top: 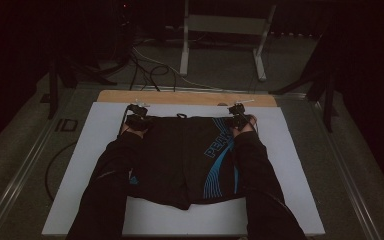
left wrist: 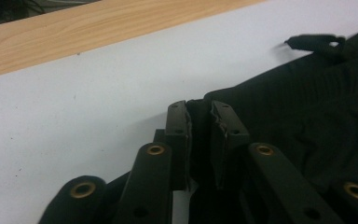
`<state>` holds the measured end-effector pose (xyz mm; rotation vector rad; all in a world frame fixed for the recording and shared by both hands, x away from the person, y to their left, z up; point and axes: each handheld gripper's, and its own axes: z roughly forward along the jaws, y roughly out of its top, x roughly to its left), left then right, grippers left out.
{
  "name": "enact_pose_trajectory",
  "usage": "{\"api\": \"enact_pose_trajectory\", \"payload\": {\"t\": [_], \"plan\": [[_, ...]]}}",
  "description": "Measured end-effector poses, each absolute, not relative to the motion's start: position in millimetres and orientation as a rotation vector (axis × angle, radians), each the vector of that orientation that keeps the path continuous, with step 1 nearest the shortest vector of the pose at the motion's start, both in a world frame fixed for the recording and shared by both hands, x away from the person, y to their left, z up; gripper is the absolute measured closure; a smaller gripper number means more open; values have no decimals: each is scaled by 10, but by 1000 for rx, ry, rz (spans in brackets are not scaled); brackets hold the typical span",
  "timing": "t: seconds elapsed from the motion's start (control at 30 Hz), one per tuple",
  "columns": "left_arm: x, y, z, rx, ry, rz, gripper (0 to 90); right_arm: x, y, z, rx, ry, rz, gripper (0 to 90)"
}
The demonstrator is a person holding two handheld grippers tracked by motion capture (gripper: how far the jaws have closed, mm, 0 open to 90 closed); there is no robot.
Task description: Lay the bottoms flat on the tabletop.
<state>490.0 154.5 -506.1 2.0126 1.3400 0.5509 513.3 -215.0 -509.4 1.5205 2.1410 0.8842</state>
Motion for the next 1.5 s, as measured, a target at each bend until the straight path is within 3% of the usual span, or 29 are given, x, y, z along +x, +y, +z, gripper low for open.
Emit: {"api": "enact_pose_trajectory", "payload": {"t": [0.07,0.27,0.37,0.53,0.77,1.5], "plan": [[4892,1530,-5036,2005,1348,553,591,5132,-2152,-5050,1514,2139,923,543],[4864,1518,-4936,1970,1336,500,353,5102,-2133,-4967,1479,2122,964,352],[4839,1529,-4887,1957,1301,417,184,5071,-2134,-4934,1458,2141,998,219],[4764,1518,-4807,1966,1212,346,23,5006,-2141,-4922,1430,2187,1051,142],[4642,1493,-4686,1999,1097,295,0,4902,-2087,-4821,1342,2271,1087,136],[4199,1610,-4576,2029,960,169,0,4486,-2024,-4693,1214,2397,1165,106]]}}
